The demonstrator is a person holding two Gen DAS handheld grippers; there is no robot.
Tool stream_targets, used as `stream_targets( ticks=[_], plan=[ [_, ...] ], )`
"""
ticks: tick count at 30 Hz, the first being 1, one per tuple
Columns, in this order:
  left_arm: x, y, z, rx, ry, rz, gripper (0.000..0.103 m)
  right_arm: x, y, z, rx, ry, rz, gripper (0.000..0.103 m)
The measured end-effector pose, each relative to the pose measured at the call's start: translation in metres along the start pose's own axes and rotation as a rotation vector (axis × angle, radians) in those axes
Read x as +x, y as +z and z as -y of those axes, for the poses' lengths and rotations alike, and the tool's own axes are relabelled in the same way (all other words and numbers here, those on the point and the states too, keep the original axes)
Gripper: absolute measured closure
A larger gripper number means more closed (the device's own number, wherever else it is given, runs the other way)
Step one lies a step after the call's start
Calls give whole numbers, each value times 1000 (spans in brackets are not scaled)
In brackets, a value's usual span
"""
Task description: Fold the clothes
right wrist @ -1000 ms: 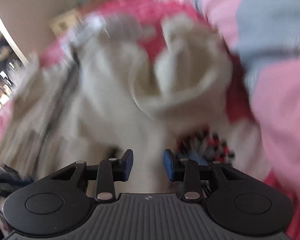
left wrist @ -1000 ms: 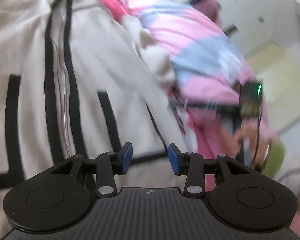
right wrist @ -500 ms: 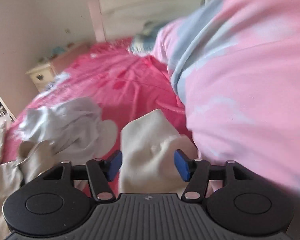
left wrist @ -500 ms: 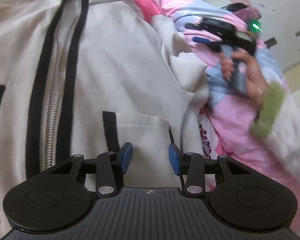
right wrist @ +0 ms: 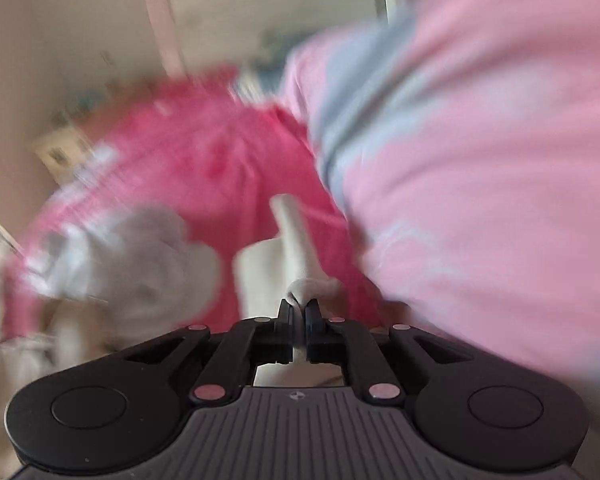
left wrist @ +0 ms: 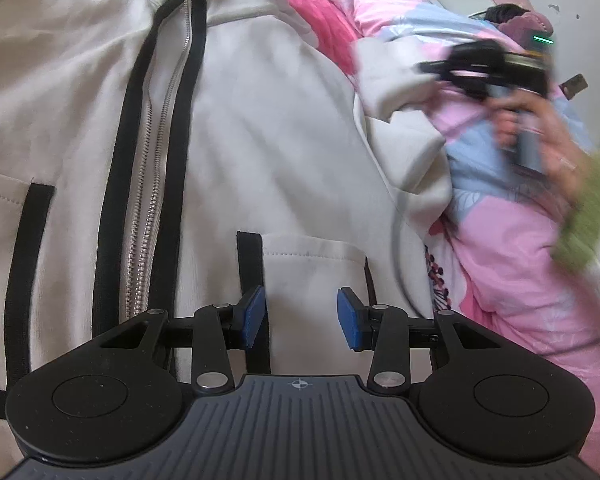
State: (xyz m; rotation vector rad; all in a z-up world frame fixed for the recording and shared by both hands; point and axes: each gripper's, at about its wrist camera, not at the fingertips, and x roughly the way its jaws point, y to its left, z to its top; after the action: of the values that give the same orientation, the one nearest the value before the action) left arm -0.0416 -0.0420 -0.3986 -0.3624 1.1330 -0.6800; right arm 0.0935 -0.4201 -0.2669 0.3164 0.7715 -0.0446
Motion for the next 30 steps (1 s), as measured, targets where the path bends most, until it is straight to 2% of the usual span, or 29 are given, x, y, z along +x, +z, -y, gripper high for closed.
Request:
stream_targets(
  ticks=[3,6,9,12,14,16,18,20,23,25,26,28,30],
  plan=[
    [-5,-3,2,-7,-3,23,63,-84,-17,-9,-19,91,109,96],
    [-19,-8,8,-35,-23,69,63,-162,-52,-27,-70,159,195,96],
    [-39,-15,16,-73,-45,115,63,-222,-101,-50,-161,240,231,96],
    [-58,-23,24,-105,-77,142,63,-257,-167,-80,-360,245,238,95],
    [-66,-31,28,-123,-88,137,63,-260,-216,-98,-533,177,198,92],
    [-69,-41,31,-137,-94,115,62,-243,-258,-113,-671,102,102,90],
    [-65,-53,33,-142,-97,79,62,-232,-294,-119,-779,60,-8,84],
    [-53,-61,33,-138,-70,32,62,-230,-317,-121,-839,47,-78,80],
    [-44,-71,30,-136,-41,2,62,-242,-331,-124,-903,31,-86,63],
    [-38,-78,27,-134,-23,-17,62,-248,-331,-129,-937,22,-67,56],
    [-39,-80,26,-142,-31,-15,62,-250,-327,-130,-913,28,-63,51],
    [-40,-81,25,-148,-45,-10,62,-250,-316,-128,-835,49,-62,50],
    [-40,-82,27,-134,-57,-7,62,-245,-302,-125,-706,112,-86,50]
  ],
)
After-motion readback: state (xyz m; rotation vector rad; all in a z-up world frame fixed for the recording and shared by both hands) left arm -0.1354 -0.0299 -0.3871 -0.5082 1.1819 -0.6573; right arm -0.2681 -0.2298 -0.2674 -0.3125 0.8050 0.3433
